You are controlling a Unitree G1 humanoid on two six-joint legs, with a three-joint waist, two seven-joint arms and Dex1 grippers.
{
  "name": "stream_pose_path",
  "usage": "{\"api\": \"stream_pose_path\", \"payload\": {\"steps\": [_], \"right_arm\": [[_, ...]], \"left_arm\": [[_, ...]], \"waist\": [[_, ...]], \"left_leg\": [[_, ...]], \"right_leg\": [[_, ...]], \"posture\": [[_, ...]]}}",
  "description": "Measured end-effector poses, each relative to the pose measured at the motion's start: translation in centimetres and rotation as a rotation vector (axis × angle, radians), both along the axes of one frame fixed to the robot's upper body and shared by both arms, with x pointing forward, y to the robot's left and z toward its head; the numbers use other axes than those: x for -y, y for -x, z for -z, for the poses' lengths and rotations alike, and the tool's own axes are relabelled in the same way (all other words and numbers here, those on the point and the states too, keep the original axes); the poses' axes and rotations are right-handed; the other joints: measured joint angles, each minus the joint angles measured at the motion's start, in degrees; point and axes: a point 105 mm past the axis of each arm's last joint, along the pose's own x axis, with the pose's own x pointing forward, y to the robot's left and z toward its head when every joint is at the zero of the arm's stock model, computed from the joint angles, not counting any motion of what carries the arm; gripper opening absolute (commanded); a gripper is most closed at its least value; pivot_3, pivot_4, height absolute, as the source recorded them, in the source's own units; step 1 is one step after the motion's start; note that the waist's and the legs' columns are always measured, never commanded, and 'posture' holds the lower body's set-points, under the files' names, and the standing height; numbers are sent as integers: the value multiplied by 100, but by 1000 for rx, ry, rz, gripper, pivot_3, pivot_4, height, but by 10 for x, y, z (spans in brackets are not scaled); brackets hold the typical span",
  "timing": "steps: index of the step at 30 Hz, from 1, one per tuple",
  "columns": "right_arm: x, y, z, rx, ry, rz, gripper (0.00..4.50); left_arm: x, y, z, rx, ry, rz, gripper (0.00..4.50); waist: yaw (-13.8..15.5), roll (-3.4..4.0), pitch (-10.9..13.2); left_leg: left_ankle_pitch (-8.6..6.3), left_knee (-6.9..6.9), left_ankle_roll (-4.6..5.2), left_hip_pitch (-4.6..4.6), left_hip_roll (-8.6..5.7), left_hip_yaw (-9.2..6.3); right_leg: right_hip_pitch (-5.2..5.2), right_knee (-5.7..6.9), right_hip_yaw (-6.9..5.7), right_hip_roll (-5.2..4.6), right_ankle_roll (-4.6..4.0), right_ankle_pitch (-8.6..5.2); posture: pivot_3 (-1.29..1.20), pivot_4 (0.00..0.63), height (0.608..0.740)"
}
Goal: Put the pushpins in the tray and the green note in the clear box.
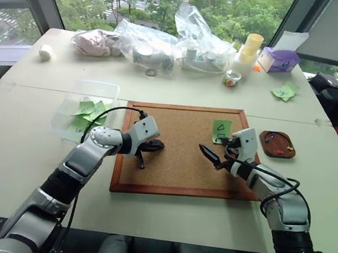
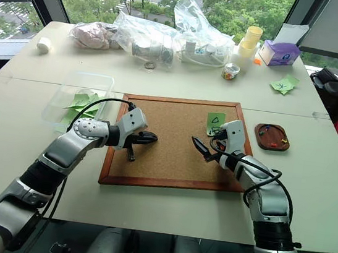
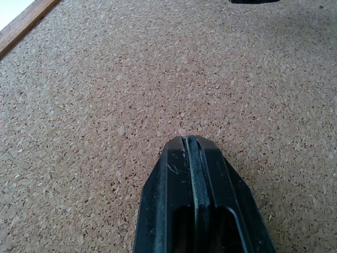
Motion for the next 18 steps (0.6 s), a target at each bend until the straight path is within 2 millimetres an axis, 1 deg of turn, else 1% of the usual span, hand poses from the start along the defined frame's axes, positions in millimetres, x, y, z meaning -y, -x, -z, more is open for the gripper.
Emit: {"api": "stream_pose_path", "payload": {"steps": [1, 2, 3, 4, 5, 6, 10, 11, 18], "right_arm": [[0, -1, 0, 0, 0, 0, 4482], [0, -2, 0, -5, -3, -2, 3955], [-1, -4, 0, -12, -6, -3, 3684], [-2, -4, 0, -21, -10, -8, 3240], [-3, -6, -1, -29, -13, -10, 2639], [-2, -7, -1, -35, -11, -6, 2242], [6, -12, 2, -44, 42, 27, 190], [9, -12, 2, -43, 56, 35, 35], [9, -12, 3, -26, 105, 32, 35]], "left_arm": [[0, 0, 0, 0, 1, 1, 0], [0, 0, 0, -1, 1, 1, 0], [0, 0, 0, -1, 2, 1, 0], [1, 0, 0, -2, 2, 1, 0], [1, 0, 0, -2, 2, 1, 0], [1, 0, 1, -2, 2, 0, 0], [0, 0, 1, -3, 2, -1, 0], [0, 0, 1, -4, 1, -2, 0], [0, 0, 1, 0, 1, -9, 0]], "waist": [[2, 0, 0], [3, 0, 0], [1, 0, 0], [1, 0, 0], [2, 0, 0], [2, -1, -1], [-2, -6, -4], [-3, -7, -5], [-1, -20, -20]], "left_leg": [[0, 0, 0, 0, 0, 0], [0, 0, 0, 0, 0, 0], [0, 0, 0, 0, 0, 0], [0, 0, 0, 0, 0, 0], [0, 0, 0, 0, 0, 0], [0, 0, 0, 0, 0, 0], [0, 0, 0, 0, 1, -1], [0, 0, 0, 1, 1, -1], [0, 0, 0, 1, 1, -1]], "right_leg": [[0, 0, 0, 0, 0, 0], [0, 0, 0, 0, 0, 0], [0, 0, 0, 0, 0, 0], [0, 0, 0, 0, 0, 0], [0, 0, 0, 0, 0, 0], [0, 0, 0, 0, 0, 0], [0, 0, -1, 1, 0, 0], [0, 0, -1, 2, 0, 0], [1, 0, -1, 1, 0, 0]], "posture": [[0, 150, 738], [0, 150, 738], [0, 150, 738], [0, 150, 738], [0, 150, 738], [0, 150, 738], [0, 150, 738], [0, 150, 738], [0, 150, 738]]}}
